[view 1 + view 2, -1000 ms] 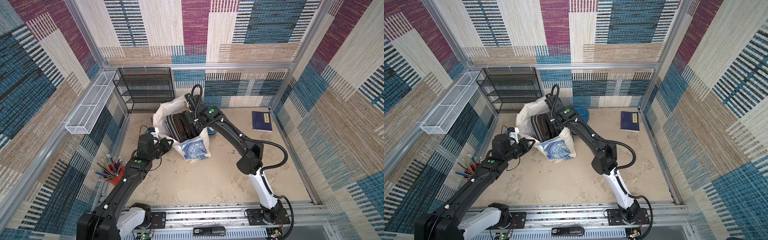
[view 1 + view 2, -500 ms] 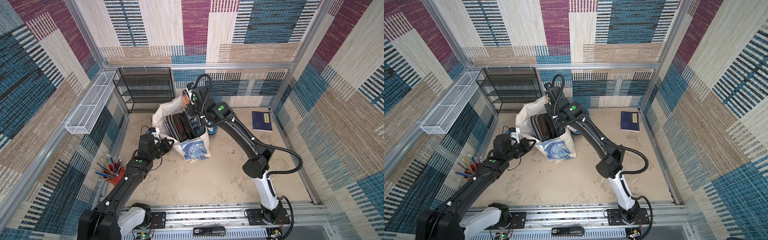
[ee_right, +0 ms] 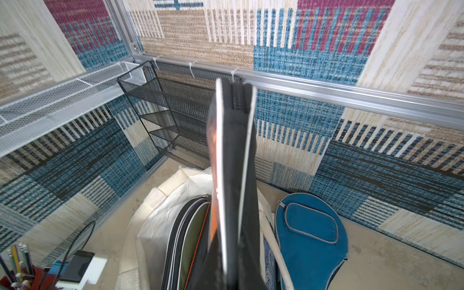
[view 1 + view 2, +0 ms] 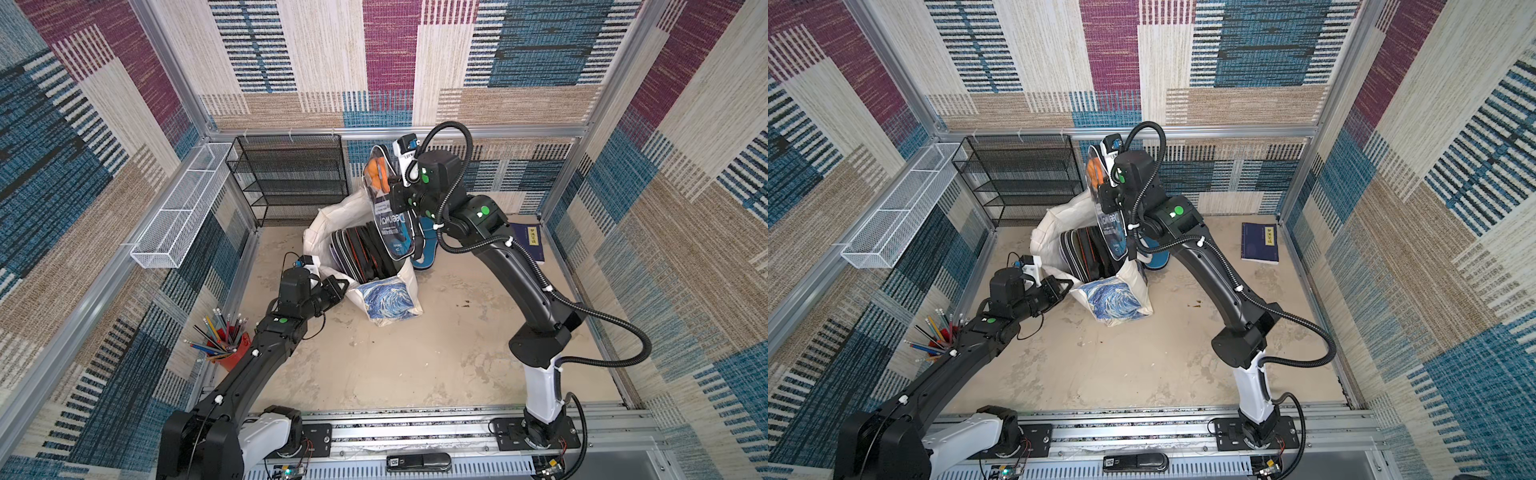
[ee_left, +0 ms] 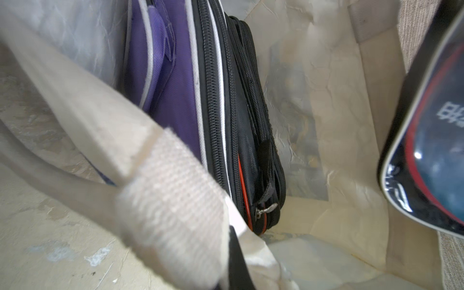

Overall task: Remove the ping pong set from the canvas bag
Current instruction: Pick up the ping pong set from the canvas bag, then place the ping pong set at the ping pong set.

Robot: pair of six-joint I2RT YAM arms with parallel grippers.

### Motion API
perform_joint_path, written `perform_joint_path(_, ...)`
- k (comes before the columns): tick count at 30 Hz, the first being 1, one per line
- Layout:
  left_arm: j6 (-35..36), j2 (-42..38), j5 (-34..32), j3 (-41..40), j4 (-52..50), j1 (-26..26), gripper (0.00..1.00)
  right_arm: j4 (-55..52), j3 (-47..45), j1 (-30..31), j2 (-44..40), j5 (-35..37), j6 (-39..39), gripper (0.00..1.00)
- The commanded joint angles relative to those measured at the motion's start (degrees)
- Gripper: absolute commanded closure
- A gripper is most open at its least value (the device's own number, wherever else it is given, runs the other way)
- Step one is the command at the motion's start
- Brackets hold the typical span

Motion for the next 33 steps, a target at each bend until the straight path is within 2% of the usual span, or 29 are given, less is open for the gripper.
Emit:
perform_joint_path(1,1.4,0.2,-0.8,-0.5,1.0,0.0,1.00,9.0,-2.4,-1.8,-3.3,-3.4,3.4,1.00)
perform_joint_path(7,1.4,0.2,-1.0,-0.9,1.1,0.0,1.00,13.4,-8.5,-6.0,-8.3,-9.3,7.5,1.00)
perform_joint_path(19,1.8,0.4,-1.3,-0.9,0.6,0.1,1.00,16.1,-13.8,-10.0,-13.5,-10.1,8.9,1.00)
perform_joint_path(26,2.2,0.2,-1.6,-0.7,0.3,0.0,1.00,18.8,-20.4,-14.1,-16.9,-10.6,9.4,1.00)
perform_joint_path(33,3.0,0.8,-1.4,1.3,-1.3,0.0,1.00,23.3,-29.6,-20.5,-20.5,-14.4,11.7,1.00)
